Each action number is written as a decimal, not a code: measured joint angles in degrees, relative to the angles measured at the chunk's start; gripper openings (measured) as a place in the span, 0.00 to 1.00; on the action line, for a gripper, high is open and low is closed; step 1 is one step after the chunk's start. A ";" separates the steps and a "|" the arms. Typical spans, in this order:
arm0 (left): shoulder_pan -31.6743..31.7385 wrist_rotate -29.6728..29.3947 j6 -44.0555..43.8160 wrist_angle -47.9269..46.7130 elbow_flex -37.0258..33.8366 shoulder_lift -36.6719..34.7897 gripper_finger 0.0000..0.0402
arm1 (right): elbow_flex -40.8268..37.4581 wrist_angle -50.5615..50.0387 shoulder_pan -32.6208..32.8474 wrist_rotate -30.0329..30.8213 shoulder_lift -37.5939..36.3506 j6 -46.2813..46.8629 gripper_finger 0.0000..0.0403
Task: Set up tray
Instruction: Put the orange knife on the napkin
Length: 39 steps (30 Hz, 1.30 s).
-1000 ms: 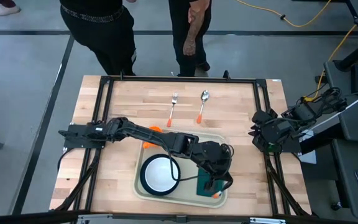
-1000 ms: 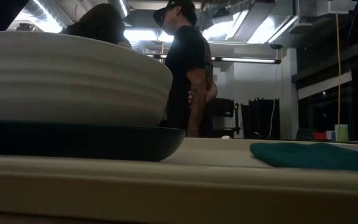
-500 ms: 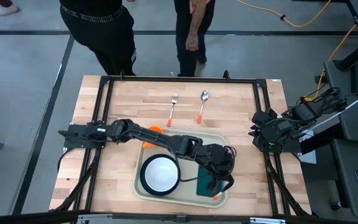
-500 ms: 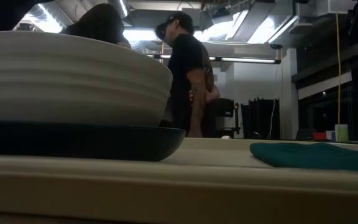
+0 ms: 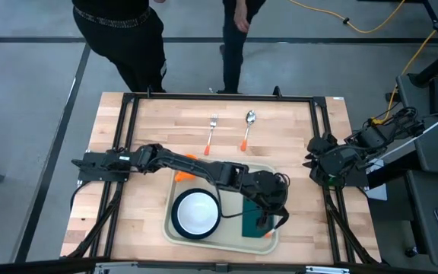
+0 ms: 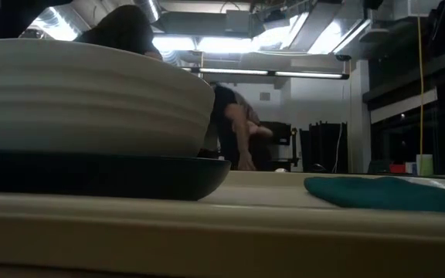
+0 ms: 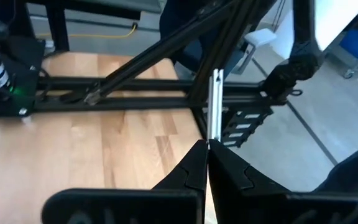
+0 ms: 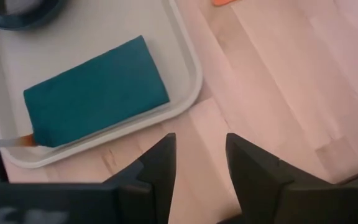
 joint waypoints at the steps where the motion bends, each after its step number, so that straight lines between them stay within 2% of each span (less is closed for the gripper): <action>1: -0.04 0.00 -0.11 -0.13 0.31 -0.02 0.00 | 0.00 0.01 0.01 0.25 0.00 -0.42 0.36; 39: 0.59 -5.28 3.73 -4.68 0.87 -2.89 0.00 | 0.00 0.39 0.01 0.95 0.00 -0.51 0.36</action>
